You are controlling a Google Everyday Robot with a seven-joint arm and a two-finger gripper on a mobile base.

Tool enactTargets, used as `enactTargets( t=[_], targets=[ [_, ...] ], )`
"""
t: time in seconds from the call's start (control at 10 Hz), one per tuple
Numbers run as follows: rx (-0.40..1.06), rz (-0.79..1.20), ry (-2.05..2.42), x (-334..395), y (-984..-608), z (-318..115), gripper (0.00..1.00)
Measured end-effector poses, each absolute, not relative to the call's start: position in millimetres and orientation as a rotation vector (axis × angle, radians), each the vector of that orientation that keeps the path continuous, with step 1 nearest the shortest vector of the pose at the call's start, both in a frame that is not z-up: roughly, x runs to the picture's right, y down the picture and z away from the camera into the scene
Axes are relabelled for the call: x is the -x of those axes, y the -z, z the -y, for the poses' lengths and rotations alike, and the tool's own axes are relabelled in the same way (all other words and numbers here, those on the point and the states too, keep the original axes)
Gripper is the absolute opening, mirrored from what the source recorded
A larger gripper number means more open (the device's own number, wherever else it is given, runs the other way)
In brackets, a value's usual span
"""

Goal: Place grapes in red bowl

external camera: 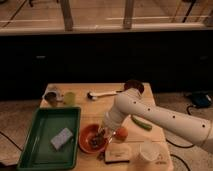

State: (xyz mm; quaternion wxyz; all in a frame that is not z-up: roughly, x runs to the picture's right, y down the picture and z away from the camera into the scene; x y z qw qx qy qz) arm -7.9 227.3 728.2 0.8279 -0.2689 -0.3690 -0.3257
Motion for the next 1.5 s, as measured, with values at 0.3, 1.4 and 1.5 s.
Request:
enactTargets(
  t=[0.3,1.4,1.5],
  targets=[
    [0.57,0.789,0.692,6.9,-729.4,-227.0,0.22],
    [0.57,0.806,0.703,4.5,-734.9,-228.2,0.22],
    [0.569,0.808,0.704,4.3,-735.3,-228.1,0.22]
  ],
)
